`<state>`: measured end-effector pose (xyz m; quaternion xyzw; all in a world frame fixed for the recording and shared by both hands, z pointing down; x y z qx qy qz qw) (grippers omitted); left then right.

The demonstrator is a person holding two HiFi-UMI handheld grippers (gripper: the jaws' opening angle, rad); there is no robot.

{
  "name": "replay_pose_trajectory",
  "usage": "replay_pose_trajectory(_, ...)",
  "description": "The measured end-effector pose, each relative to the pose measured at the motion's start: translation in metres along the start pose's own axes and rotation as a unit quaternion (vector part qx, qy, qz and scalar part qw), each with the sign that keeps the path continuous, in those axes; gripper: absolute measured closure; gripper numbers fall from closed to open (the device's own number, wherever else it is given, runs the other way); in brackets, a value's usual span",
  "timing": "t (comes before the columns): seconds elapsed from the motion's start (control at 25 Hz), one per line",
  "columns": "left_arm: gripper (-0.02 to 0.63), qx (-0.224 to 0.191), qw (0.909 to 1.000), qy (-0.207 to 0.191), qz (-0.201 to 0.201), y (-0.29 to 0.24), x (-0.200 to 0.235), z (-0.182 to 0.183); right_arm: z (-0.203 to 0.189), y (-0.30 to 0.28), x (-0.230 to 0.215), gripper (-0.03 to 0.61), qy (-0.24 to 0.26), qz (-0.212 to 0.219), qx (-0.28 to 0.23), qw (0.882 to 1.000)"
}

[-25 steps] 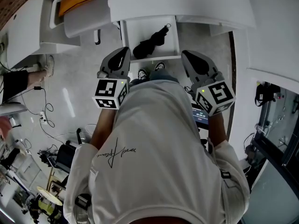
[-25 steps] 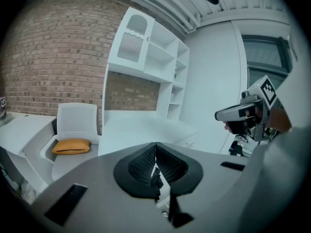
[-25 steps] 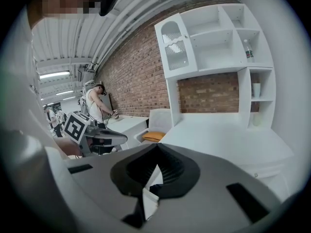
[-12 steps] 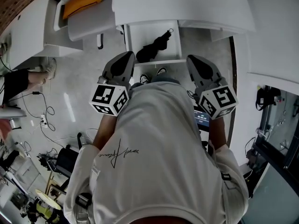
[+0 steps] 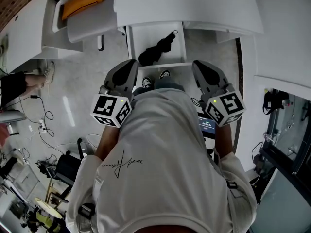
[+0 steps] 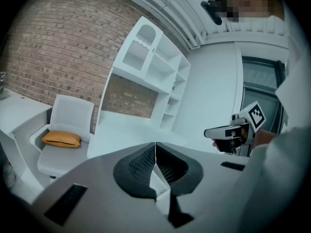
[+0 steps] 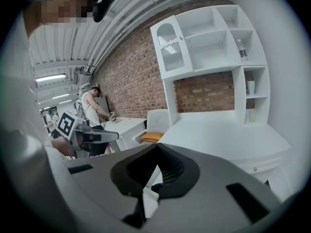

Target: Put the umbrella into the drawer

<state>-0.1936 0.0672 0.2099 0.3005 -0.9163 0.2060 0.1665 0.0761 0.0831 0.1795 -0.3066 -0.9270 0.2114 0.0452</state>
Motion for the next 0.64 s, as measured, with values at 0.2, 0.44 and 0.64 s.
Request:
replay_pose_trajectory(0.2,0.595,0.009,0.9999,0.005,0.004,-0.002,0.002,-0.002,0.004,-0.005,-0.004,0.555,0.008,0.005,0.001,1.0)
replay_pose_trajectory(0.44,0.595,0.008,0.9998,0.004,0.015,-0.005,0.003,0.0,0.01,-0.008,-0.007,0.555,0.02,0.017,0.005,1.0)
replay_pose_trajectory(0.64,0.595,-0.013,0.9989,0.023,0.038,-0.007,0.018,0.002,0.014,-0.014,-0.007,0.555,0.026,0.02,0.015,0.999)
Point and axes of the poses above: the fingertips, and each gripper's own axes: y backward along the fingers, x to its left, z out of its top, the point moved 8 cm from there along y, backward along the fingers, and after that the axes turned 8 degrees about y, right-handed, at the moved point
